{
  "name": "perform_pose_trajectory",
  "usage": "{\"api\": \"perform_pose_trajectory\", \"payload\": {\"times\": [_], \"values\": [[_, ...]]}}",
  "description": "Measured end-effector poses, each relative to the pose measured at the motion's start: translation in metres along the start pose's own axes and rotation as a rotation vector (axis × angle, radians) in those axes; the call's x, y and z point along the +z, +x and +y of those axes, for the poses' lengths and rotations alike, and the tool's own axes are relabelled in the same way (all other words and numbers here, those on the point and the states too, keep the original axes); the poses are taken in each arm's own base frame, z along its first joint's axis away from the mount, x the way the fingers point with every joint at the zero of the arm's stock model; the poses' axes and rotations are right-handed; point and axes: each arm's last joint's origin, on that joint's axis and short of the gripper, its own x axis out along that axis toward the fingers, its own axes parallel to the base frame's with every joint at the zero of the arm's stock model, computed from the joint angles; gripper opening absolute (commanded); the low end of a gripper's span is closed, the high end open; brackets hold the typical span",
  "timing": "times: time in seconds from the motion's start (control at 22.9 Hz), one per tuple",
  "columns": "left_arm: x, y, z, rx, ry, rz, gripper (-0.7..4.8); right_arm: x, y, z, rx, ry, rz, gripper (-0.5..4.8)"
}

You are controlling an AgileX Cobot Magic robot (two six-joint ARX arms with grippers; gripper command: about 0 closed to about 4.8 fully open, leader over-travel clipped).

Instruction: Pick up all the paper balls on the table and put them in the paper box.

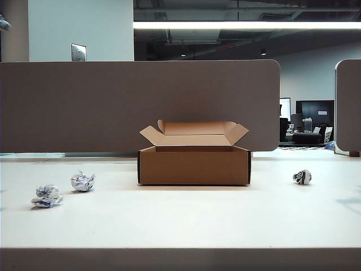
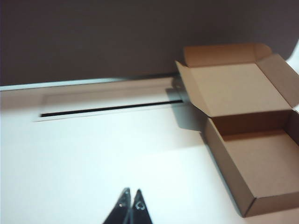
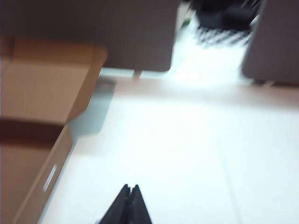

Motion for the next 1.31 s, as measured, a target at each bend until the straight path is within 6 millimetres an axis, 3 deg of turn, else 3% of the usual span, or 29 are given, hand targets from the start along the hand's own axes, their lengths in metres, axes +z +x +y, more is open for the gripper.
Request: {"api": "perform_pose_trajectory", "payload": {"times": [0.09, 0.13, 0.22, 0.31, 0.35, 0.44, 0.57, 0.74, 0.92, 1.18, 1.31], "values": [[-0.005, 0.023, 0.002, -0.053, -0.007, 0.073, 0.05, -0.006, 0.022, 0.004, 0.037, -0.008, 0.073, -0.02], [-0.009, 0.03, 0.002, -0.068, -0.01, 0.099, 0.38, -0.007, 0.028, 0.005, 0.042, -0.01, 0.088, 0.01], [-0.023, 0.048, -0.003, -0.12, -0.017, 0.187, 0.74, -0.016, 0.045, 0.008, 0.043, -0.014, 0.128, 0.67], [-0.031, 0.058, -0.007, -0.146, -0.017, 0.226, 0.9, -0.022, 0.057, 0.01, 0.05, -0.017, 0.145, 2.45], [-0.035, 0.064, -0.009, -0.159, -0.018, 0.252, 0.9, -0.027, 0.063, 0.011, 0.062, -0.016, 0.161, 3.07], [-0.042, 0.071, -0.014, -0.18, -0.018, 0.292, 0.99, -0.032, 0.069, 0.012, 0.076, -0.007, 0.181, 3.83], [-0.049, 0.082, -0.024, -0.226, 0.023, 0.312, 2.44, -0.04, 0.083, 0.015, 0.077, 0.048, 0.196, 4.07], [-0.068, 0.102, -0.042, -0.268, 0.163, 0.36, 2.64, -0.058, 0.099, 0.017, 0.037, 0.089, 0.265, 4.25], [-0.083, 0.112, -0.046, -0.245, 0.231, 0.42, 3.1, -0.066, 0.106, 0.017, 0.02, 0.122, 0.299, 4.24], [-0.114, 0.13, -0.047, -0.263, 0.211, 0.537, 3.13, -0.071, 0.112, 0.018, 0.016, 0.143, 0.307, 4.24], [-0.117, 0.134, -0.049, -0.287, 0.157, 0.536, 3.14, -0.072, 0.114, 0.018, 0.016, 0.143, 0.299, 4.24]]}}
